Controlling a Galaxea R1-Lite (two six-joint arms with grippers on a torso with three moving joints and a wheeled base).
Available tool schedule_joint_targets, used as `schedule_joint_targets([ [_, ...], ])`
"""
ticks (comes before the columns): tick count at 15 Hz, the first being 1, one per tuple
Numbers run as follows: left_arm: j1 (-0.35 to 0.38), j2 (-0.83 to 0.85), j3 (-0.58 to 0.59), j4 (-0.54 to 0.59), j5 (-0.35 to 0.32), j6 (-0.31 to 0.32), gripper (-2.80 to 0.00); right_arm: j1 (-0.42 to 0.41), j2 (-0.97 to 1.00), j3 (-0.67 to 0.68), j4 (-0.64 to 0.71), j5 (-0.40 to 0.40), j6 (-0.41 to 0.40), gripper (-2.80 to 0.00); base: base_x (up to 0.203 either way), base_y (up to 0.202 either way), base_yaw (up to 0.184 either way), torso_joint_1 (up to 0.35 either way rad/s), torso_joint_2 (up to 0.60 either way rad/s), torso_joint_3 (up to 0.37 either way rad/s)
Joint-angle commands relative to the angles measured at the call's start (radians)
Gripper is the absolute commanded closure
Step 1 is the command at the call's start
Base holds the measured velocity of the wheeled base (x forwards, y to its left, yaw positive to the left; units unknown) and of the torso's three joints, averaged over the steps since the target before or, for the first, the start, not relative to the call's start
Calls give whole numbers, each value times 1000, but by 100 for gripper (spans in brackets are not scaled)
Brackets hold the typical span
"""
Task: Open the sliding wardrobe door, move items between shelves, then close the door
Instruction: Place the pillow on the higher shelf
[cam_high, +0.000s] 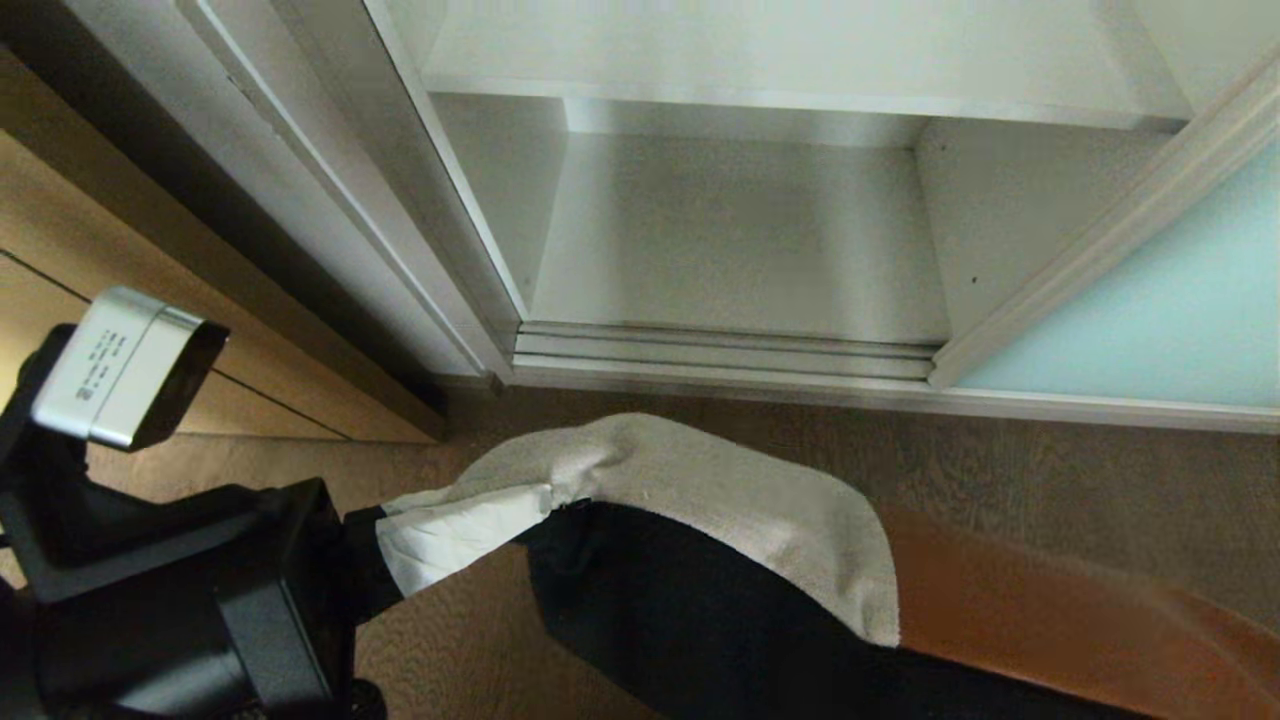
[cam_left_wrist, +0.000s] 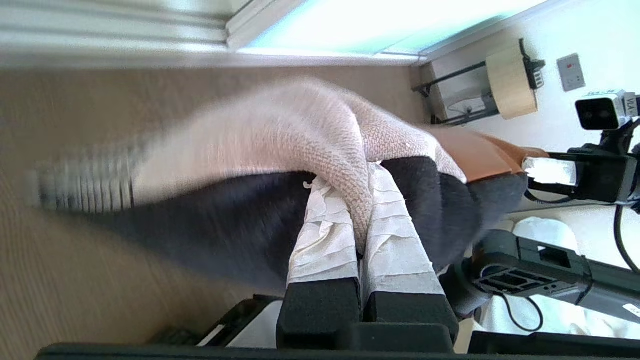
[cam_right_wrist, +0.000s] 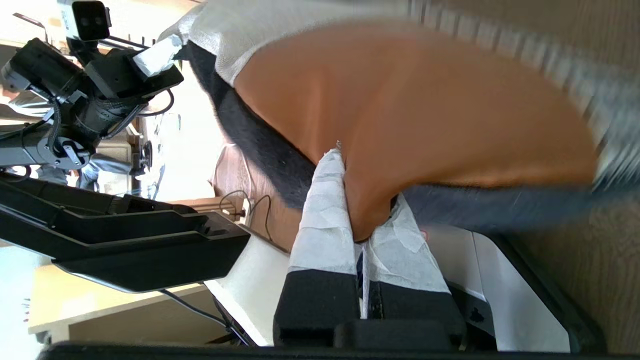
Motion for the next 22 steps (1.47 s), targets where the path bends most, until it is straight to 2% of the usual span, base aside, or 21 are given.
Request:
schedule_joint_targets([
  [1,0,-7,-3,-4,-2,0,0,0,10,-18,-1,-8,3,0,0,0,0,-3,-2,193],
  [9,1,-21,-22,4,3,26,0,0,91,-95,-3,-64,7,0,0,0,0,2,0,204],
  [13,3,-14,-35,4,6,26,0,0,152,-127,2,-139,13,0,0,0,0,3,3,205],
  [22,5,-37,-8,4,-1,35,0,2,191,-147,-4,-143,5,0,0,0,0,3,0,202],
])
